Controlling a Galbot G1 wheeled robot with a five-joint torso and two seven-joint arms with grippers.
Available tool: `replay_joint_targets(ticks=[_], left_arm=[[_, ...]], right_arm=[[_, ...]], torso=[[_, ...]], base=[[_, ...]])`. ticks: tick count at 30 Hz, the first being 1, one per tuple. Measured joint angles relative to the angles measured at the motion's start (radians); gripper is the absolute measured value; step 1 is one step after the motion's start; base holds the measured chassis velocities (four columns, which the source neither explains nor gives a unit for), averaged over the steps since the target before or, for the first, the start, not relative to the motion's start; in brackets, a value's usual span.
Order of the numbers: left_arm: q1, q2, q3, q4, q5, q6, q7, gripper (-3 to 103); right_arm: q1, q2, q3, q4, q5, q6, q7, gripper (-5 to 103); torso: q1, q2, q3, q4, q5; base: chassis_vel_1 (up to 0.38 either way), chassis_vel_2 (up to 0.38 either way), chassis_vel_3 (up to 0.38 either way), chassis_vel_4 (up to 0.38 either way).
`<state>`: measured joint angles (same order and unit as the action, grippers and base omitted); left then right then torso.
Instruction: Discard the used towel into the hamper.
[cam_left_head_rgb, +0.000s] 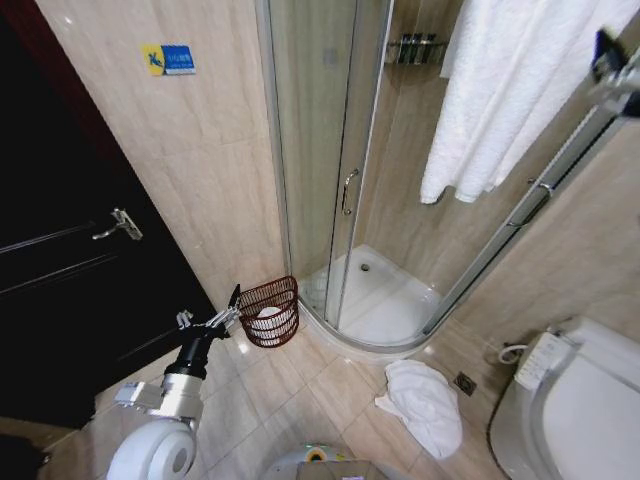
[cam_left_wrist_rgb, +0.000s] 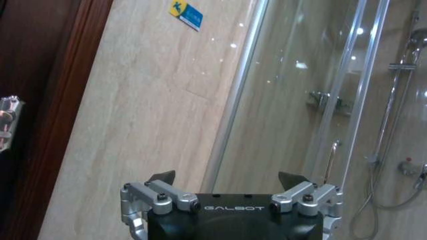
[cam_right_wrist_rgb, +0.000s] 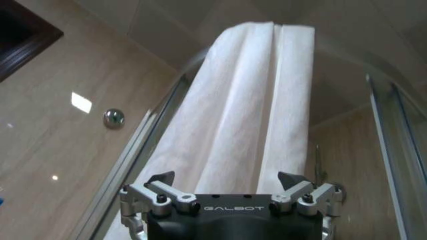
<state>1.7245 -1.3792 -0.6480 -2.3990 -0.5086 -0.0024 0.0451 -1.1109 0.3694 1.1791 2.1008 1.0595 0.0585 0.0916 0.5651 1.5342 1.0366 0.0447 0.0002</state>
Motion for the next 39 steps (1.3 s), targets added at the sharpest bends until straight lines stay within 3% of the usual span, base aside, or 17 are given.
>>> replay_joint_targets(ticks=[7, 21, 27, 35, 37, 38, 39], left_arm=[[0.0, 0.0, 0.0, 0.0, 0.0, 0.0, 0.0, 100], [0.0, 0.0, 0.0, 0.0, 0.0, 0.0, 0.0, 100], [0.0, 0.0, 0.0, 0.0, 0.0, 0.0, 0.0, 100], [0.0, 0.0, 0.0, 0.0, 0.0, 0.0, 0.0, 100], [0.001, 0.0, 0.0, 0.0, 0.0, 0.0, 0.0, 100], [0.0, 0.0, 0.0, 0.0, 0.0, 0.0, 0.0, 100], [0.0, 0.0, 0.0, 0.0, 0.0, 0.0, 0.0, 100]], right_arm=[[0.076, -0.069, -0.013, -0.06, 0.055, -0.086, -0.027, 100], [0.113, -0.143, -0.021, -0.102, 0.1, -0.096, -0.044, 100], [0.13, -0.199, -0.025, -0.129, 0.189, -0.067, -0.073, 100], [0.122, -0.353, -0.016, -0.212, 0.345, -0.06, -0.061, 100], [0.084, -0.421, 0.025, -0.246, 0.39, -0.049, -0.053, 100], [0.06, -0.448, 0.053, -0.262, 0.401, -0.04, -0.05, 100], [0.06, -0.448, 0.053, -0.262, 0.401, -0.04, -0.05, 100]], torso=[[-0.001, 0.0, 0.0, -0.0004, 0.0001], [-0.001, -0.001, -0.001, -0.0004, 0.0002], [0.0, -0.002, -0.001, -0.0002, -0.0001], [-0.001, -0.001, -0.001, -0.0005, -0.0002], [-0.001, -0.001, -0.001, -0.0004, 0.0009], [-0.001, -0.001, -0.001, -0.0005, -0.0003], [-0.001, -0.001, -0.001, -0.0005, -0.0003]], base=[[0.0, 0.0, 0.0, 0.0], [-0.045, 0.042, 0.029, -0.044], [-0.043, 0.075, 0.041, -0.027], [0.0, 0.0, 0.0, 0.0], [0.0, 0.0, 0.0, 0.0], [0.0, 0.0, 0.0, 0.0], [0.0, 0.0, 0.0, 0.0]])
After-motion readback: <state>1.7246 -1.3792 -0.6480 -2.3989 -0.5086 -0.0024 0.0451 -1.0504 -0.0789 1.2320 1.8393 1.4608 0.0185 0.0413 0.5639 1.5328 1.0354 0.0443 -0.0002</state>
